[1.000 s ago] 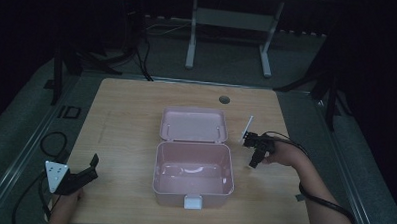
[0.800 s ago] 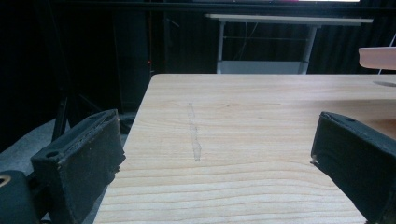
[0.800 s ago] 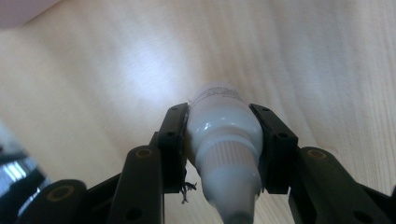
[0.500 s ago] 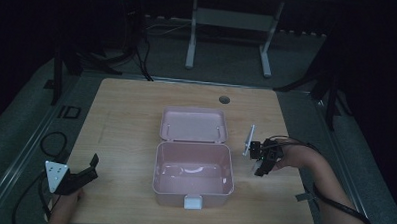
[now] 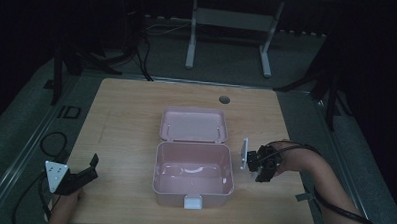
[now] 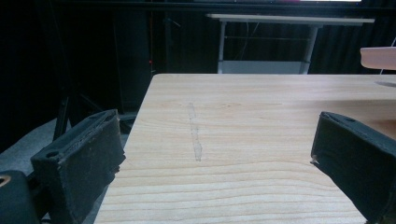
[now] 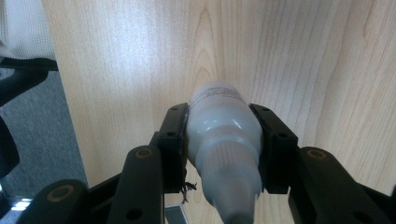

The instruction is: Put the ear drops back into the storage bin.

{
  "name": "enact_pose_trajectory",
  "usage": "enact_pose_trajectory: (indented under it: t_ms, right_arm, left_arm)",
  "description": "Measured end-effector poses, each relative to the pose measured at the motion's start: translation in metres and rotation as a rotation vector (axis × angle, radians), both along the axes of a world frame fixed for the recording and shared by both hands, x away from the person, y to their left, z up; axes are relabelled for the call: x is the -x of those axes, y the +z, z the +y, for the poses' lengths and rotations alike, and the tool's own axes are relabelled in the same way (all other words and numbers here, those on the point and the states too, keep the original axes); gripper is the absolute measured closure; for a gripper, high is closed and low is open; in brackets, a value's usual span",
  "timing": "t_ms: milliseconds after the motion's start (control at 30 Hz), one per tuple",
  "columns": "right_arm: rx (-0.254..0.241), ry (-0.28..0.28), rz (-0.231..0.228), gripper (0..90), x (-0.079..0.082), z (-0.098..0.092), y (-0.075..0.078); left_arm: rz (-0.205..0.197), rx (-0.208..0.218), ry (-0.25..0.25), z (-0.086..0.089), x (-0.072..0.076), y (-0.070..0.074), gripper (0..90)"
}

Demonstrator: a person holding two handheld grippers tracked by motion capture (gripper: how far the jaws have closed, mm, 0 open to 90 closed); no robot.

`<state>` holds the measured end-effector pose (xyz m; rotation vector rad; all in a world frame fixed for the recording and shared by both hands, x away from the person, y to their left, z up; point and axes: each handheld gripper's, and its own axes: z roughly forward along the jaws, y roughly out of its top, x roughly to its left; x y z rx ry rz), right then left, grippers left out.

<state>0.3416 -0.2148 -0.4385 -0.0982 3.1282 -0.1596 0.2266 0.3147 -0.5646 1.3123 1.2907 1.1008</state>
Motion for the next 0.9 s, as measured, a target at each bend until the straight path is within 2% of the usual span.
enact_pose_trajectory:
  t_ms: [333,500,567,800,900]
  right_arm:
    - [0.005,0.014,-0.009,59.5,0.008,0.012,0.016]
    - [-0.005,0.005,-0.006,59.5,0.011,0.016,0.031]
    - [-0.015,0.004,-0.009,59.5,0.013,0.017,0.04]
    - [-0.017,0.002,-0.025,59.5,0.017,0.021,0.058]
    - [-0.02,0.005,-0.042,59.5,0.02,0.027,0.071]
  left_arm:
    - [0.0,0.002,0.001,0.0,0.0,0.0,2.4]
    - [0.0,0.002,0.0,0.0,0.0,0.0,2.4]
    - [-0.001,0.003,0.001,0.0,0.0,0.0,2.4]
    - [-0.001,0.003,0.002,0.0,0.0,0.0,2.3]
    - [0.0,0.002,0.001,0.0,0.0,0.0,2.3]
